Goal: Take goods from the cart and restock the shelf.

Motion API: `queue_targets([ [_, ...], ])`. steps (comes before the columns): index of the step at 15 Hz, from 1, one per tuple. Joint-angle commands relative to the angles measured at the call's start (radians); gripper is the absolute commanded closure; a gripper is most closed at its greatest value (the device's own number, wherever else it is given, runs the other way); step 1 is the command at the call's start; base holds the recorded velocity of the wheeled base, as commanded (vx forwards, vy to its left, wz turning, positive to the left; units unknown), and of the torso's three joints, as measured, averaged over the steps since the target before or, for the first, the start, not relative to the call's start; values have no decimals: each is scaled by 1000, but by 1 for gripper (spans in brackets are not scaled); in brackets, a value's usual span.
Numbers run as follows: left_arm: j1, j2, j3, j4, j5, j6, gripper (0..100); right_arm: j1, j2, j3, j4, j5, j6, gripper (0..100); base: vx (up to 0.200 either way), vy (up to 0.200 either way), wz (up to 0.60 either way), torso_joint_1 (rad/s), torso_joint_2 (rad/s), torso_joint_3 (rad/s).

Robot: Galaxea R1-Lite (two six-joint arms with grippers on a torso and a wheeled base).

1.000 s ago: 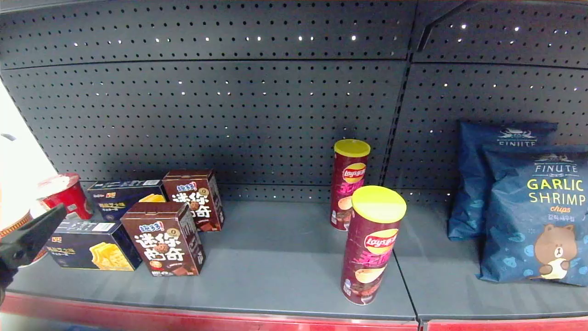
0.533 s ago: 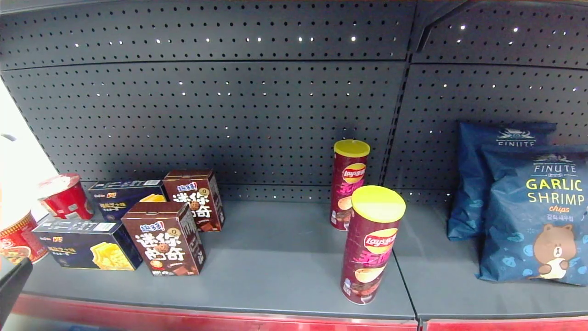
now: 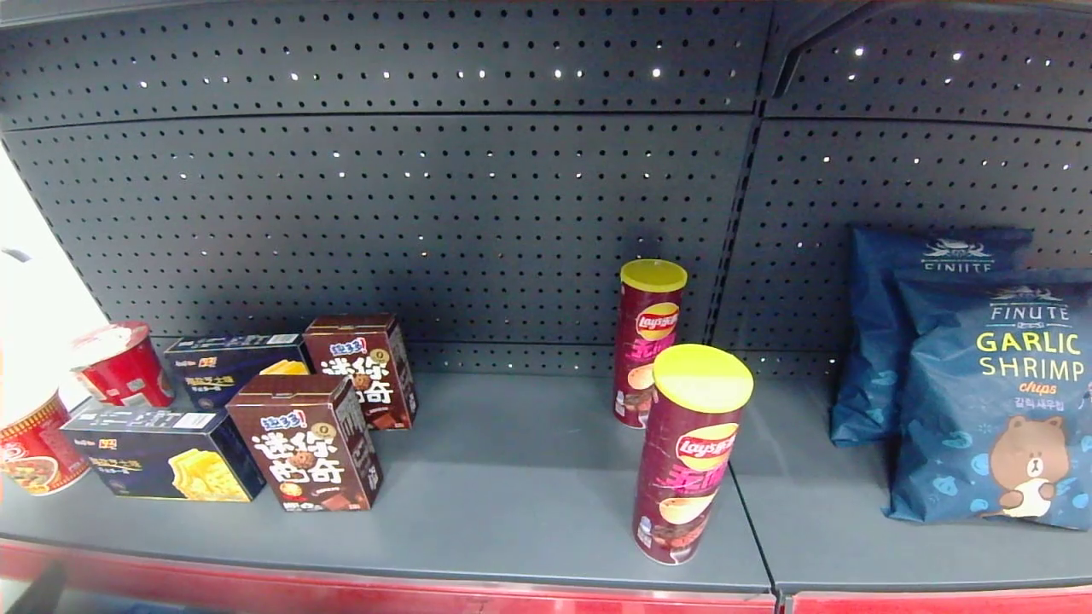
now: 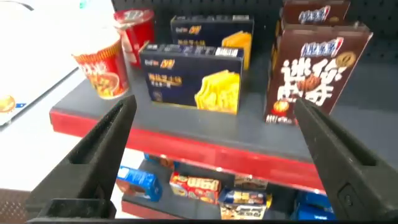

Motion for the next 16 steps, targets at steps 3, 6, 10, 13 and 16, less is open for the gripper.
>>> queue_targets([
  [3, -14, -99, 34, 75, -45, 0, 0, -20, -270, 1, 167, 223, -18, 0, 0, 0, 0, 0, 0, 0],
  [6, -17, -286, 40, 255, -99, 0, 0, -20, -270, -1, 170, 387, -30, 0, 0, 0, 0, 0, 0, 0],
  [10, -17, -357, 45, 301, -133, 0, 0, -20, -270, 1, 169, 519, -24, 0, 0, 0, 0, 0, 0, 0],
  [13, -17, -357, 100, 229, -136, -18, 0, -20, -270, 1, 170, 574, -31, 0, 0, 0, 0, 0, 0, 0],
  [16, -17, -357, 100, 233, -202, -18, 0, -20, -270, -1, 173, 675, -39, 0, 0, 0, 0, 0, 0, 0],
])
